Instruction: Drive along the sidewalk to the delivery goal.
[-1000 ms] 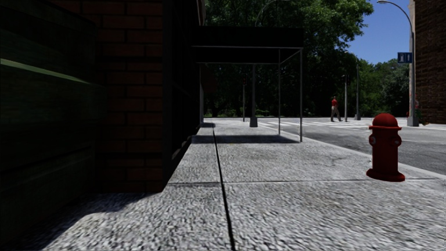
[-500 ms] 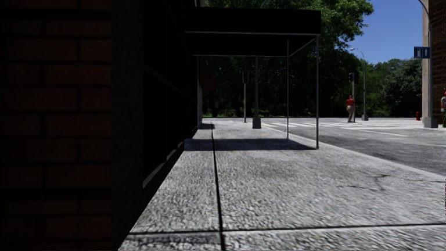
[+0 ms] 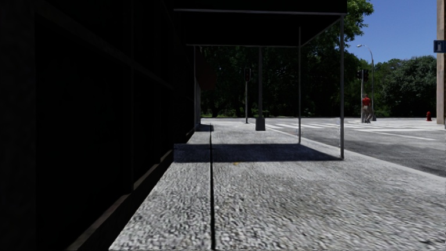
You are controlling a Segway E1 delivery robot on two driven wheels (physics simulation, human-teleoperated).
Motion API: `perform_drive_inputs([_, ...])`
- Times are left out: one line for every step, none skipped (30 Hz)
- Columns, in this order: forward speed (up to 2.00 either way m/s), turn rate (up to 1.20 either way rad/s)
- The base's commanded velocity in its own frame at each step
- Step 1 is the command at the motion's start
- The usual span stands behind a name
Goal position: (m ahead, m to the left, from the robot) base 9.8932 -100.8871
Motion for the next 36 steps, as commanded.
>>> perform_drive_inputs([2.0,0.0])
perform_drive_inputs([2.0,0.0])
perform_drive_inputs([2.0,0.0])
perform_drive_inputs([2.0,0.0])
perform_drive_inputs([2.0,0.0])
perform_drive_inputs([2.0,0.0])
perform_drive_inputs([2.0,0.0])
perform_drive_inputs([2.0,0.0])
perform_drive_inputs([2.0,0.0])
perform_drive_inputs([2.0,0.0])
perform_drive_inputs([2.0,0.0])
perform_drive_inputs([2.0,0.0])
perform_drive_inputs([2.0,0.0])
perform_drive_inputs([2.0,0.0])
perform_drive_inputs([2.0,0.0])
perform_drive_inputs([2.0,0.0])
perform_drive_inputs([2.0,0.0])
perform_drive_inputs([2.0,0.0])
perform_drive_inputs([2.0,0.0])
perform_drive_inputs([2.0,0.0])
perform_drive_inputs([2.0,0.0])
perform_drive_inputs([2.0,0.0])
perform_drive_inputs([2.0,0.0])
perform_drive_inputs([2.0,0.0])
perform_drive_inputs([2.0,0.0])
perform_drive_inputs([2.0,0.0])
perform_drive_inputs([2.0,0.0])
perform_drive_inputs([2.0,0.0])
perform_drive_inputs([2.0,0.0])
perform_drive_inputs([2.0,0.0])
perform_drive_inputs([2.0,0.0])
perform_drive_inputs([2.0,0.0])
perform_drive_inputs([2.0,0.0])
perform_drive_inputs([2.0,0.0])
perform_drive_inputs([2.0,0.0])
perform_drive_inputs([2.0,0.0])
